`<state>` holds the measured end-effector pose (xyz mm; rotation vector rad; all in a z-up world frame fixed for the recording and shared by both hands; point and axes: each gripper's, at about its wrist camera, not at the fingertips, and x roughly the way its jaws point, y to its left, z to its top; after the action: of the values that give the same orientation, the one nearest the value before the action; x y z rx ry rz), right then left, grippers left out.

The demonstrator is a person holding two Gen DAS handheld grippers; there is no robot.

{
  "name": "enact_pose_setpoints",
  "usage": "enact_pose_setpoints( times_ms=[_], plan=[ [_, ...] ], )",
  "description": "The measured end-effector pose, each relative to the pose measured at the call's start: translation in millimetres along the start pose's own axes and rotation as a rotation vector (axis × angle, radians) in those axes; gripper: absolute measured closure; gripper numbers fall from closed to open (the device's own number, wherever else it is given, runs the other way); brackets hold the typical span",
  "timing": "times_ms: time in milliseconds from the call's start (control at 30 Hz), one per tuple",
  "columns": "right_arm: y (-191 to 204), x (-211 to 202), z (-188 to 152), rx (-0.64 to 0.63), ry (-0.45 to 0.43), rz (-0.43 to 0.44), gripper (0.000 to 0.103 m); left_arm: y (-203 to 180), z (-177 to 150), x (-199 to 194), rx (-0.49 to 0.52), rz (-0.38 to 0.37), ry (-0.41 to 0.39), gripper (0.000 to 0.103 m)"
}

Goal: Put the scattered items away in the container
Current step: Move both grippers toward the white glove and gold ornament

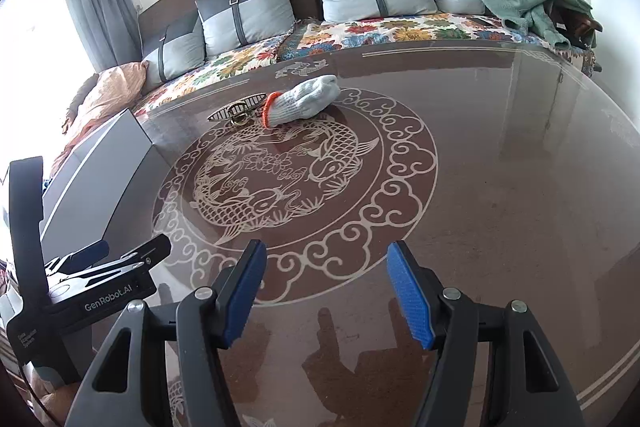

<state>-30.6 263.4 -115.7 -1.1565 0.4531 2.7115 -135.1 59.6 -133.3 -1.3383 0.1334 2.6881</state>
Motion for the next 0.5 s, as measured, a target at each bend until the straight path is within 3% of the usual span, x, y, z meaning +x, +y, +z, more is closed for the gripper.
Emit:
enact_pose_setpoints(
  times_ms=[500],
  plan=[
    [5, 10, -8, -0.048, 0.030, -0.024, 0.038, 4, 10, 11, -0.026, -0.008, 0.018, 0.000]
  ],
)
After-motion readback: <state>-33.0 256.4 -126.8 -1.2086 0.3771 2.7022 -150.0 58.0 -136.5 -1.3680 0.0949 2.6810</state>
